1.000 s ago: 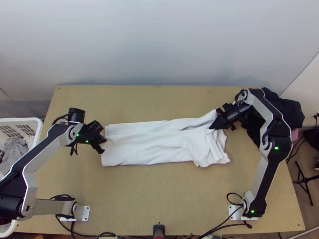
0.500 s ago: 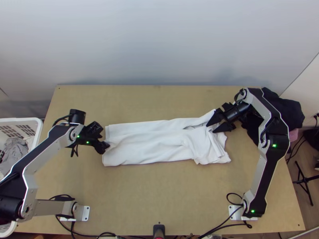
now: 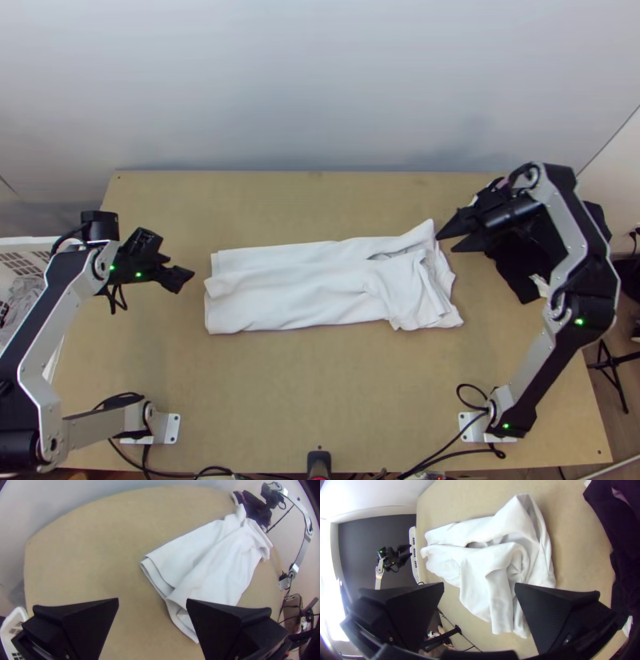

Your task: Fold the t-shirt

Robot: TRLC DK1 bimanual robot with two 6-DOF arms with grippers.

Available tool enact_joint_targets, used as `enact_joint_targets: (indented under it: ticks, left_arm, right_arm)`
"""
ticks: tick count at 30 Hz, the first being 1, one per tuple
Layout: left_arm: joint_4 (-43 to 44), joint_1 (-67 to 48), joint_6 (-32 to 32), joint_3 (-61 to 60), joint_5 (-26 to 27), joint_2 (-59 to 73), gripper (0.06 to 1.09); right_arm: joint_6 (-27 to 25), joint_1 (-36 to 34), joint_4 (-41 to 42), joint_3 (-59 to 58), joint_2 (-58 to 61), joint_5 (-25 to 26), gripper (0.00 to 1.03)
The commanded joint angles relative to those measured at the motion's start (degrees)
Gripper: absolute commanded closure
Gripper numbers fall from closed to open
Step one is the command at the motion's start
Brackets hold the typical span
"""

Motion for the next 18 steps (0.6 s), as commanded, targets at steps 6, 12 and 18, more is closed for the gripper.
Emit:
enact_joint_targets:
  ticks: [6,12,18]
  left_arm:
    - [-5.7,-3.7,-9.0,-5.3,9.3,3.2,0.11]
    - [-5.7,-3.4,-14.0,-4.2,11.2,5.4,0.11]
    - [-2.8,-2.7,-15.8,-4.3,12.5,6.9,0.11]
  right_arm:
    - [1.9,8.9,-0.2,-8.5,-13.0,-1.4,0.59]
    - [2.5,15.4,9.0,-13.9,-12.8,-1.4,1.0]
    - [1.7,19.8,13.1,-16.6,-10.2,-1.4,1.0]
